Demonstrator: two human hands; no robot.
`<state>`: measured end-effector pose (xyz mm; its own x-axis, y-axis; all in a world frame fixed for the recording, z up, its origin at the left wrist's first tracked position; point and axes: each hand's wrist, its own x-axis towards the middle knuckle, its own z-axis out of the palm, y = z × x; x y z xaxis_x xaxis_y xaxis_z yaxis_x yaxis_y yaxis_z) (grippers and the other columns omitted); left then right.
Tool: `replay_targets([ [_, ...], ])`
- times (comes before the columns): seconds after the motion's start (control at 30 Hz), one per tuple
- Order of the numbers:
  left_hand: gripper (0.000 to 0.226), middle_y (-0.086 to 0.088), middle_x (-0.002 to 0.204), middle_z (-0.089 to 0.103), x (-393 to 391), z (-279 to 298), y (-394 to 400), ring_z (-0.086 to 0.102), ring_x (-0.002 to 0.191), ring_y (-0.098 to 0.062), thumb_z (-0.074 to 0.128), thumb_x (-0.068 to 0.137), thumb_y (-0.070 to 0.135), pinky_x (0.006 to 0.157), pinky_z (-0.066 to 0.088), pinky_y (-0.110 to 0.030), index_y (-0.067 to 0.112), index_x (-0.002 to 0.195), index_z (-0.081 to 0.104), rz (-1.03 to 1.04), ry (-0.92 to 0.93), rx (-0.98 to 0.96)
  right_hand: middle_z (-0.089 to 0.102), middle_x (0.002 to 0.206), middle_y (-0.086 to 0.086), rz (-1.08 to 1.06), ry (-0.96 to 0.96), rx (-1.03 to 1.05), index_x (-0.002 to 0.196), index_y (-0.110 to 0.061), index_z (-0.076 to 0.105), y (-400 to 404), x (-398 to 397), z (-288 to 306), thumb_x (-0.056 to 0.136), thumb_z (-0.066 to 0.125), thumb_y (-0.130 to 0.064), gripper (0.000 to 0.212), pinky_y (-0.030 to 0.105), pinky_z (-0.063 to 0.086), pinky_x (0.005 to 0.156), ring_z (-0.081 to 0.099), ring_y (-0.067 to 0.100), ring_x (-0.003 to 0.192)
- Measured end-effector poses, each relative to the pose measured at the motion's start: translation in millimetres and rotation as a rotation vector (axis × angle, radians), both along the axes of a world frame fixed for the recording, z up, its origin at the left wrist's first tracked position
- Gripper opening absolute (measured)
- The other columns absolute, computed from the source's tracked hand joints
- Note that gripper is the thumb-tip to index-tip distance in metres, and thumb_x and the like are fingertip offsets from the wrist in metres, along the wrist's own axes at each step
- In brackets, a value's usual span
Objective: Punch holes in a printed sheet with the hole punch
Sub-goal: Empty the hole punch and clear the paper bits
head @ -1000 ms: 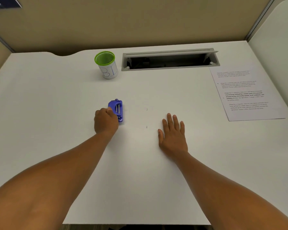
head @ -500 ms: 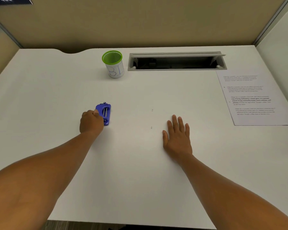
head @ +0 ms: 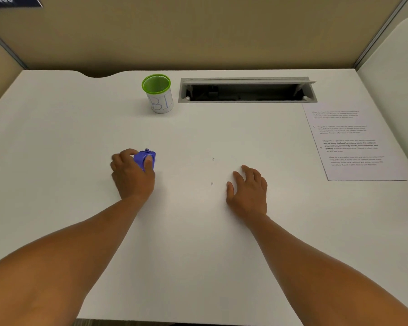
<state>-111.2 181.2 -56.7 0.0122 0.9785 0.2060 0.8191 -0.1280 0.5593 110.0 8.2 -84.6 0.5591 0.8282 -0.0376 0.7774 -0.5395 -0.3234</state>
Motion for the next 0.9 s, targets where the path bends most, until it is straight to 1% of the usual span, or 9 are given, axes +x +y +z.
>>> replay_targets([
  [0.07, 0.024, -0.001, 0.106, 0.056, 12.7, -2.9, -11.3, 0.053, 0.1, -0.024, 0.065, 0.088, 0.037, 0.078, 0.049, -0.04, 0.022, 0.106, 0.057, -0.159, -0.077, -0.029, 0.04, 0.145, 0.003, -0.032, 0.027, 0.035, 0.126, -0.018, 0.058, 7.6, 1.6, 4.2, 0.092, 0.046, -0.037, 0.041, 0.038, 0.023, 0.112, 0.029, 0.025, 0.135],
  [0.13, 0.013, 0.012, 0.091, 0.058, 26.6, -4.9, -25.2, 0.056, 0.088, -0.01, 0.068, 0.086, 0.038, 0.073, 0.047, -0.032, 0.033, 0.096, 0.062, -0.344, -0.16, -0.195, 0.043, 0.139, 0.001, -0.044, 0.05, 0.042, 0.121, -0.018, 0.062, 14.5, 2.9, 7.5, 0.091, 0.049, -0.035, 0.036, 0.037, 0.029, 0.104, 0.033, 0.024, 0.128],
  [0.2, 0.013, 0.015, 0.089, 0.061, 38.4, -8.2, -39.1, 0.056, 0.083, 0.001, 0.071, 0.083, 0.038, 0.072, 0.044, -0.024, 0.038, 0.095, 0.065, -0.538, -0.164, -0.34, 0.043, 0.135, 0.0, -0.057, 0.077, 0.033, 0.119, -0.019, 0.063, 20.0, 3.8, 9.4, 0.091, 0.051, -0.034, 0.034, 0.036, 0.031, 0.099, 0.035, 0.024, 0.124],
  [0.27, 0.016, 0.016, 0.093, 0.062, 48.5, -10.2, -48.9, 0.056, 0.083, 0.007, 0.073, 0.08, 0.04, 0.075, 0.045, -0.021, 0.042, 0.095, 0.068, -0.635, -0.158, -0.42, 0.043, 0.132, -0.001, -0.089, 0.124, 0.031, 0.119, -0.022, 0.064, 23.4, 4.9, 10.7, 0.09, 0.052, -0.034, 0.033, 0.036, 0.033, 0.096, 0.035, 0.023, 0.122],
  [0.33, 0.02, 0.017, 0.095, 0.063, 58.1, -11.1, -53.9, 0.056, 0.081, 0.008, 0.074, 0.077, 0.045, 0.074, 0.046, -0.02, 0.043, 0.097, 0.07, -0.67, -0.124, -0.443, 0.042, 0.13, -0.002, -0.12, 0.167, 0.035, 0.117, -0.024, 0.065, 25.1, 6.3, 10.5, 0.089, 0.054, -0.034, 0.032, 0.035, 0.035, 0.094, 0.035, 0.023, 0.12],
  [0.47, 0.028, 0.02, 0.097, 0.064, 72.7, -9.4, -57.5, 0.057, 0.078, 0.002, 0.074, 0.075, 0.05, 0.075, 0.047, -0.02, 0.038, 0.101, 0.072, -0.664, -0.05, -0.441, 0.041, 0.128, -0.003, -0.148, 0.222, 0.047, 0.115, -0.026, 0.066, 28.2, 8.0, 10.6, 0.088, 0.057, -0.034, 0.029, 0.034, 0.033, 0.092, 0.034, 0.023, 0.118],
  [0.67, 0.024, 0.019, 0.092, 0.066, 78.8, -10.1, -57.6, 0.061, 0.086, -0.003, 0.076, 0.077, 0.046, 0.079, 0.049, -0.024, 0.032, 0.095, 0.072, -0.578, -0.024, -0.387, 0.041, 0.127, -0.003, -0.157, 0.224, 0.05, 0.113, -0.027, 0.066, 29.7, 8.9, 9.7, 0.087, 0.058, -0.034, 0.028, 0.032, 0.032, 0.089, 0.034, 0.022, 0.117],
  [0.77, 0.019, 0.018, 0.091, 0.066, 81.3, -9.7, -57.8, 0.062, 0.087, -0.004, 0.073, 0.079, 0.048, 0.077, 0.049, -0.025, 0.032, 0.09, 0.072, -0.584, 0.033, -0.355, 0.041, 0.126, -0.004, -0.16, 0.23, 0.053, 0.113, -0.027, 0.066, 29.8, 8.9, 9.3, 0.087, 0.059, -0.034, 0.027, 0.031, 0.03, 0.088, 0.034, 0.021, 0.117],
  [0.9, 0.019, 0.019, 0.085, 0.061, 84.7, -8.3, -56.9, 0.061, 0.086, -0.007, 0.069, 0.083, 0.047, 0.077, 0.049, -0.026, 0.03, 0.091, 0.071, -0.594, 0.095, -0.34, 0.041, 0.126, -0.004, -0.152, 0.227, 0.043, 0.112, -0.028, 0.066, 32.0, 8.8, 10.5, 0.087, 0.059, -0.032, 0.027, 0.032, 0.03, 0.088, 0.035, 0.021, 0.117],
])
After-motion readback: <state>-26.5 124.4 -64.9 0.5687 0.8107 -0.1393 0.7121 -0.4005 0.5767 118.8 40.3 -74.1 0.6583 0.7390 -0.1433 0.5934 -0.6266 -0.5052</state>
